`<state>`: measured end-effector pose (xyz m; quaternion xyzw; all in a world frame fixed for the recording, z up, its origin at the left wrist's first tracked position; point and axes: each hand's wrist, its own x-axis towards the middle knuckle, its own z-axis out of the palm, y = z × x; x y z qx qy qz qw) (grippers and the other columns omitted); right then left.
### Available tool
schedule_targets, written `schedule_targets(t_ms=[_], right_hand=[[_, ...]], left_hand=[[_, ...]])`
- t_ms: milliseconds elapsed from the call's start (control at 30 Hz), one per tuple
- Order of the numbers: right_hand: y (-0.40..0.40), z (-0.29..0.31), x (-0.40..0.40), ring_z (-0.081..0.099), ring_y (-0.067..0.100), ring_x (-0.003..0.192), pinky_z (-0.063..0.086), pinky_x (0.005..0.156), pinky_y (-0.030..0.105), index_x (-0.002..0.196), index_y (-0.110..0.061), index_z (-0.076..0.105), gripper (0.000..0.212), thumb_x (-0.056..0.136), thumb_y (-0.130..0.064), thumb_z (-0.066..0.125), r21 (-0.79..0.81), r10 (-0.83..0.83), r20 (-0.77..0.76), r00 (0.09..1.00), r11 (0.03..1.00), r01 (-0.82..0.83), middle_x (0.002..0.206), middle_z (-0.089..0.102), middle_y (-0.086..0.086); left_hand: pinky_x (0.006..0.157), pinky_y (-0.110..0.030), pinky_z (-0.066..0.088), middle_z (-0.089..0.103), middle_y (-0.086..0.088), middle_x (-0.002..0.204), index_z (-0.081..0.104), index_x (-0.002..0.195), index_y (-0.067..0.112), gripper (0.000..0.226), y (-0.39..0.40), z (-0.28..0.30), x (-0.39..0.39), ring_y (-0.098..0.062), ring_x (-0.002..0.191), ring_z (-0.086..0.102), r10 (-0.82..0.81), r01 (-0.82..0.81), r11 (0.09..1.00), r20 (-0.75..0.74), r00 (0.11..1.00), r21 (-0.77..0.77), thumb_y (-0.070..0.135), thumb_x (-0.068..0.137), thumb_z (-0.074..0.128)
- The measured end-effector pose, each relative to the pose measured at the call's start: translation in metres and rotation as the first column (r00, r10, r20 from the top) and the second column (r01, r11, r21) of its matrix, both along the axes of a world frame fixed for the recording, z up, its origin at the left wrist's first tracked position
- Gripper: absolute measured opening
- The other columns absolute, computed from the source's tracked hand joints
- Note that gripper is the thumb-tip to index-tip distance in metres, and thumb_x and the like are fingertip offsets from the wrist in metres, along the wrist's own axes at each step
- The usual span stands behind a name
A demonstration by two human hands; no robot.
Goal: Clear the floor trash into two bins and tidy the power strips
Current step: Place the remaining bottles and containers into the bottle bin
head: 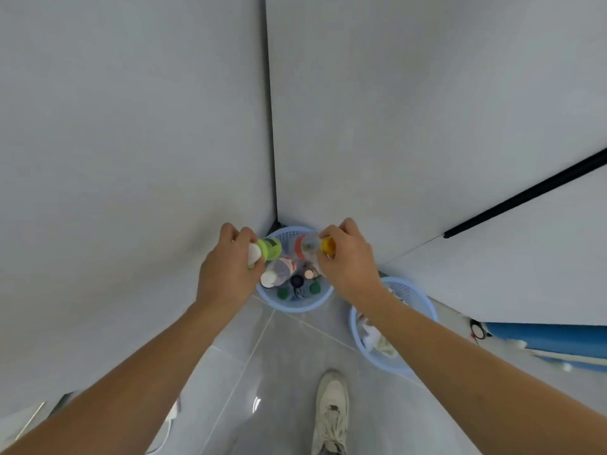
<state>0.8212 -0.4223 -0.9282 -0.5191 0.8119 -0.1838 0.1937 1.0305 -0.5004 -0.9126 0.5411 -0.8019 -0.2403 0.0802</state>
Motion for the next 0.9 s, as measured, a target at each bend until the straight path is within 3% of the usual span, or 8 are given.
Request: schedule_targets(t_ms=[267,400,667,833,900], right_hand=[[-0.035,-0.092,-0.026,0.058,0.037,0.075,0.053,0.072,0.049,0.107,-0.009,0.061,0.017,0.091,-0.012,0.062,0.090,0.053,-0.039,0.998,0.995,-0.049,0.112,0.047,0.011],[-0.042,-0.115,-0.035,0.058,0.038,0.076,0.051,0.070,0.044,0.110,-0.009,0.061,0.022,0.090,-0.019,0.065,0.105,0.085,-0.045,0.995,0.991,-0.080,0.113,0.047,0.011],[-0.038,-0.138,-0.034,0.061,0.039,0.081,0.054,0.074,0.045,0.117,-0.011,0.058,0.033,0.087,-0.020,0.068,0.260,0.154,-0.049,0.987,0.956,-0.136,0.115,0.047,0.012],[-0.032,-0.144,-0.031,0.057,0.035,0.084,0.042,0.066,0.035,0.121,-0.010,0.054,0.042,0.085,-0.022,0.073,0.228,0.160,-0.048,0.986,0.963,-0.145,0.117,0.044,0.013],[-0.029,-0.144,-0.031,0.057,0.035,0.087,0.045,0.067,0.036,0.124,-0.011,0.053,0.044,0.086,-0.023,0.072,0.225,0.150,-0.049,0.987,0.965,-0.136,0.119,0.043,0.012]], left_hand=[[0.064,-0.041,0.052,0.045,-0.007,0.112,0.058,0.108,0.015,0.027,-0.033,-0.097,-0.042,-0.033,0.073,0.058,-0.072,0.068,0.996,0.077,0.994,0.063,0.020,0.087,0.074],[0.064,-0.036,0.043,0.043,-0.009,0.110,0.055,0.109,0.016,0.032,-0.039,-0.128,-0.047,-0.036,0.077,0.059,-0.090,0.075,0.987,0.104,0.990,0.145,0.018,0.085,0.076],[0.071,-0.038,0.048,0.050,-0.010,0.101,0.055,0.105,0.013,0.028,-0.063,-0.150,-0.056,-0.035,0.090,0.060,-0.160,0.136,0.956,0.074,0.984,0.260,0.016,0.084,0.073],[0.065,-0.038,0.048,0.048,-0.011,0.099,0.050,0.104,0.014,0.032,-0.058,-0.148,-0.048,-0.033,0.081,0.057,-0.137,0.131,0.965,0.008,0.991,0.227,0.025,0.084,0.072],[0.064,-0.039,0.051,0.049,-0.009,0.096,0.048,0.101,0.019,0.029,-0.051,-0.146,-0.038,-0.031,0.076,0.056,-0.098,0.098,0.977,-0.012,0.995,0.189,0.030,0.086,0.069]])
